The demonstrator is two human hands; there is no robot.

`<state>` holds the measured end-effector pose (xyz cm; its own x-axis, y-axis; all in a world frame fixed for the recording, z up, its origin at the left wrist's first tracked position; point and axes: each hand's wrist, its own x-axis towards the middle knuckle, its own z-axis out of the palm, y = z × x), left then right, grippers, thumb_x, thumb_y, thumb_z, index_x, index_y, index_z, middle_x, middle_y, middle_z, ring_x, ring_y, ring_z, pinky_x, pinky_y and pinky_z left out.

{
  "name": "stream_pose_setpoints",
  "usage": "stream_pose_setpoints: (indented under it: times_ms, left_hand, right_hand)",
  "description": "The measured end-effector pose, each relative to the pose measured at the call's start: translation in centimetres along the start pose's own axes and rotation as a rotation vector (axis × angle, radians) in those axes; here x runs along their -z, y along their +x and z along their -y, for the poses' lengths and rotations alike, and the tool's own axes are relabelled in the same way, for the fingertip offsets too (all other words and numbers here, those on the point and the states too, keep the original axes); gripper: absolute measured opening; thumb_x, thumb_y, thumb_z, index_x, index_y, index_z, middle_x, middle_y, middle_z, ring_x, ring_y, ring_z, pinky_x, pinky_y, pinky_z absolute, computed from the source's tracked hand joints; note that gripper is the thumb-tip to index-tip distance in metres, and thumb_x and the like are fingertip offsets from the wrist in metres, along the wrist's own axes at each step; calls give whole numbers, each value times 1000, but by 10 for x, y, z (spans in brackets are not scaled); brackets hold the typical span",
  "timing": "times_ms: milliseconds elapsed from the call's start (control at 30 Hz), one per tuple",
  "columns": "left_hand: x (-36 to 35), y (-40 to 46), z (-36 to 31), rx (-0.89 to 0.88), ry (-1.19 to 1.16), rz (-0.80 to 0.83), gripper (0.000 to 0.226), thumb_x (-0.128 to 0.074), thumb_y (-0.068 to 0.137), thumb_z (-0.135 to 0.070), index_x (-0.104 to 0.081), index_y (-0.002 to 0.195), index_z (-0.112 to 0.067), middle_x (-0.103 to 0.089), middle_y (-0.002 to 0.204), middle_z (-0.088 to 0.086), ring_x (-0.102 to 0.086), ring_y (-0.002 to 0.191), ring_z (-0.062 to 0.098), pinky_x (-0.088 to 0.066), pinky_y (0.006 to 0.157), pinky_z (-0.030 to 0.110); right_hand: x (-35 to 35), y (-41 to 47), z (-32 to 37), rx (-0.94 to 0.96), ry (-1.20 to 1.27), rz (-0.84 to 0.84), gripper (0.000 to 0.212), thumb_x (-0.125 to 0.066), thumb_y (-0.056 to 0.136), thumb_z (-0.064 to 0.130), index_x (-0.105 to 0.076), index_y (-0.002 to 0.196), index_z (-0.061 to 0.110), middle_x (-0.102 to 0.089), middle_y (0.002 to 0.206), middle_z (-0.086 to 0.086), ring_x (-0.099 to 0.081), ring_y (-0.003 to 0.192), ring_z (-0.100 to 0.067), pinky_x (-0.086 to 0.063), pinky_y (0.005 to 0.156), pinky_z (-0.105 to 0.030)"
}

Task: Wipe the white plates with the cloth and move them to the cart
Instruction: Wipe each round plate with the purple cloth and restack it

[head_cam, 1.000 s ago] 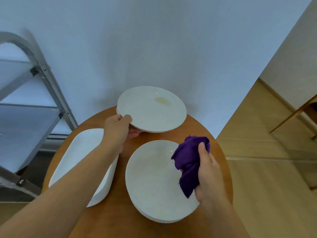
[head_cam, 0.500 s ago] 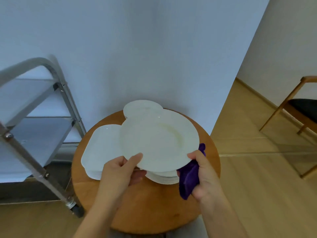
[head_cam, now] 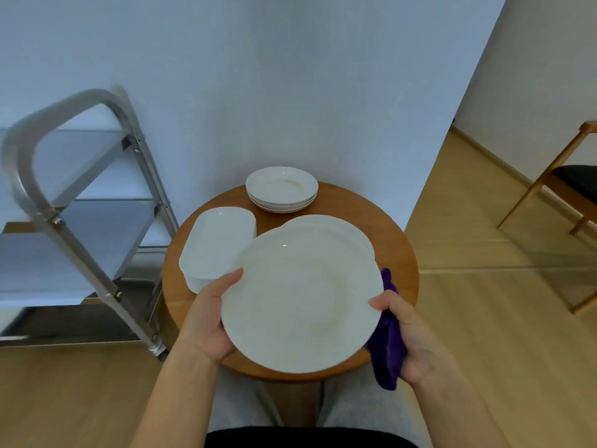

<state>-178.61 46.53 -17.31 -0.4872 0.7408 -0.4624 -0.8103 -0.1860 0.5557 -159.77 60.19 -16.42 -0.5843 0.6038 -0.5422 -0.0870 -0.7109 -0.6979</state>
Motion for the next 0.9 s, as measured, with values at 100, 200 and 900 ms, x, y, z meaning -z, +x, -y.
stream_pose_setpoints:
  times_ms: [100, 200, 900]
  left_hand:
    - [2, -2, 16, -22, -55, -7, 19, -53, 89, -17, -58, 107, -21, -74, 94, 12, -71, 83, 34, -59, 61, 49]
    - [4, -6, 31, -80, -122, -27, 22, -45, 96, -32, -62, 107, -22, -73, 100, 9, -71, 86, 32, -59, 63, 47]
    - [-11, -17, 73, -142, -77, 12, 40, -40, 91, -54, -64, 113, -32, -73, 102, 6, -71, 90, 23, -58, 62, 34]
  right_hand:
    - [3, 2, 3, 86, -74, -51, 39, -74, 61, 17, -64, 99, 14, -74, 82, -9, -70, 67, -23, -54, 56, -31]
    - [4, 3, 16, 414, -216, -219, 8, -68, 83, 26, -65, 90, 28, -70, 78, 0, -62, 70, -20, -49, 60, -32]
    - [-65, 68, -35, 894, -1595, -57, 59, -43, 97, 41, -17, 149, 31, -11, 159, 2, -6, 145, -21, -8, 117, -38]
